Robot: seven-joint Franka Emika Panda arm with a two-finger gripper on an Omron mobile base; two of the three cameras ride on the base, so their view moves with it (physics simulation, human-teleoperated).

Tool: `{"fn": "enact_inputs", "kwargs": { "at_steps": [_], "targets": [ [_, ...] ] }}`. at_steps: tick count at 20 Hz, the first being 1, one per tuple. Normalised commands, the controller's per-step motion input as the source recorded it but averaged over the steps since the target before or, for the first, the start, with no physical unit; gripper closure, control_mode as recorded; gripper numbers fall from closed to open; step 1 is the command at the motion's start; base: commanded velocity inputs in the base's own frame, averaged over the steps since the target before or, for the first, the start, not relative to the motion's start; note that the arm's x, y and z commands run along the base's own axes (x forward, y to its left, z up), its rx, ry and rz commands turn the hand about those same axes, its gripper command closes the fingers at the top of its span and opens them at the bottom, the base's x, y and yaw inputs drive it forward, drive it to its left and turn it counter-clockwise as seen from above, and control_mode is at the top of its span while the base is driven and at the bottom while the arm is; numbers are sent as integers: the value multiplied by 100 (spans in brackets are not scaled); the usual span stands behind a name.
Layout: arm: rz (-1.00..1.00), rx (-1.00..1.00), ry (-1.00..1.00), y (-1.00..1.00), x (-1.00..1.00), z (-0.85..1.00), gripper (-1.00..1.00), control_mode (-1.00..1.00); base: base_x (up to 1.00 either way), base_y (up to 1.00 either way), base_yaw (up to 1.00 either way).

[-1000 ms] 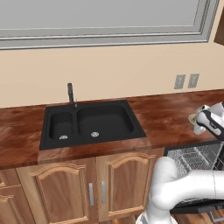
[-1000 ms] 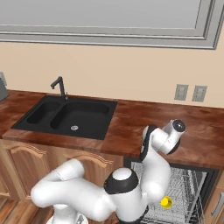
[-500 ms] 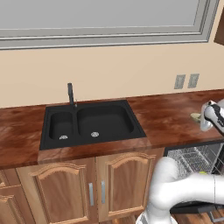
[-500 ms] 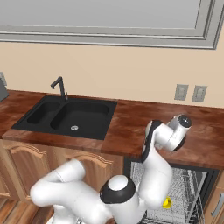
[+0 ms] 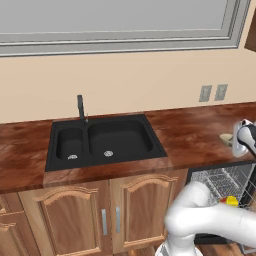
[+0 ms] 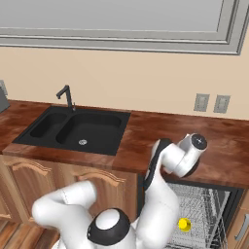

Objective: Pick up the cup and bowl from the counter, place them in the dishwasher, and close the dishwasher door.

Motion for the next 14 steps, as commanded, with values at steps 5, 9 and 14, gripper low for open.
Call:
{"fn": "enact_inputs", "kwargs": {
  "at_steps": [5,9,14],
  "targets": [
    [0,-2,-3,8,-75,12,100,-100,0,0,0],
    [4,-4,0,0,-58,1,100,-100,0,0,0],
    [14,-6,0,0,-36,0,100,-100,0,0,0]
  ]
}}
